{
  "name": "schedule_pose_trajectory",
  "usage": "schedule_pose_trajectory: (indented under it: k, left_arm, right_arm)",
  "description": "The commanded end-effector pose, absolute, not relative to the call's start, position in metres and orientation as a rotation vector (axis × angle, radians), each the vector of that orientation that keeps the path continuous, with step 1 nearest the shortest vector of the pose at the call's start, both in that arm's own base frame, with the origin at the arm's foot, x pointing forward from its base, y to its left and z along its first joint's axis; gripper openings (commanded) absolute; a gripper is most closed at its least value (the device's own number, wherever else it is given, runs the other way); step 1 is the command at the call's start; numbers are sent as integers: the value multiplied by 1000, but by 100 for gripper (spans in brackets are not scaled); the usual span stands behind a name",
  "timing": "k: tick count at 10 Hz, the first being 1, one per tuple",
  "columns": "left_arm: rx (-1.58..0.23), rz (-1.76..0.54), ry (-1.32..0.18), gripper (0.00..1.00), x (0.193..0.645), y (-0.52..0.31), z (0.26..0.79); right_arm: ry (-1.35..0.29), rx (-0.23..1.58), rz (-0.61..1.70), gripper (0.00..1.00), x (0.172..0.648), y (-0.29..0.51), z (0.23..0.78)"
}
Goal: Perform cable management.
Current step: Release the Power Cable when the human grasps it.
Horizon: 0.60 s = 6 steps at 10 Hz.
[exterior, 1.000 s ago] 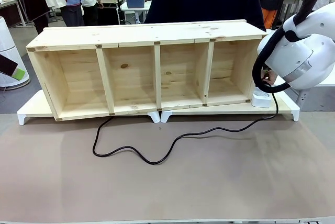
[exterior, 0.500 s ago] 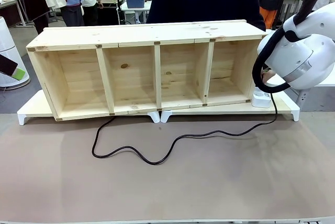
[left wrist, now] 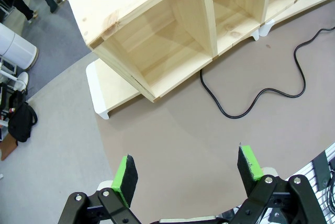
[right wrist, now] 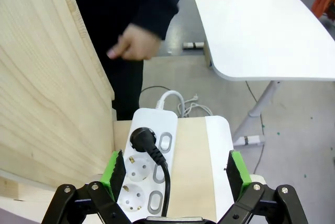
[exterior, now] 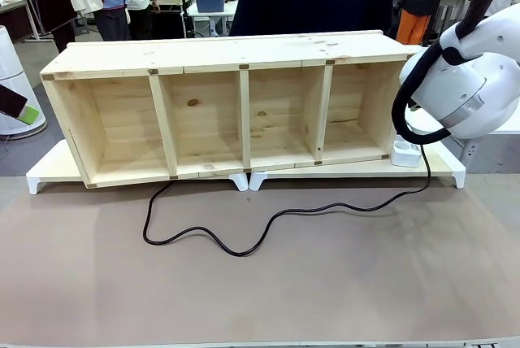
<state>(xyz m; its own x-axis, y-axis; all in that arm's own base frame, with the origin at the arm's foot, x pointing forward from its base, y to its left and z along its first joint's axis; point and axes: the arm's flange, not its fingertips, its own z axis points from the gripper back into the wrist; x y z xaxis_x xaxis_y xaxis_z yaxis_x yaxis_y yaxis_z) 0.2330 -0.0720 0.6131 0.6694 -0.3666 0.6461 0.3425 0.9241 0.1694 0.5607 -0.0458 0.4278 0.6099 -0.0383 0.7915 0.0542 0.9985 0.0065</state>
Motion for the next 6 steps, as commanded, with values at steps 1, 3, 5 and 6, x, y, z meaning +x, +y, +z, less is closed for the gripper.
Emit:
schedule_pose_trajectory:
  k: [1, 3, 5, 6]
  left_arm:
    - [28, -398, -736, 100, 233, -72, 613]
    - [28, -398, -736, 100, 233, -72, 613]
    - [28, -398, -736, 100, 233, -72, 613]
    - [28, -398, -736, 100, 233, -72, 613]
  right_arm:
    - [-908, -15, -54, 100, 561, -46, 427]
    - [-908, -15, -54, 100, 561, -46, 427]
    - [-908, -15, -54, 100, 561, -46, 427]
    - [-908, -15, -54, 100, 561, -46, 427]
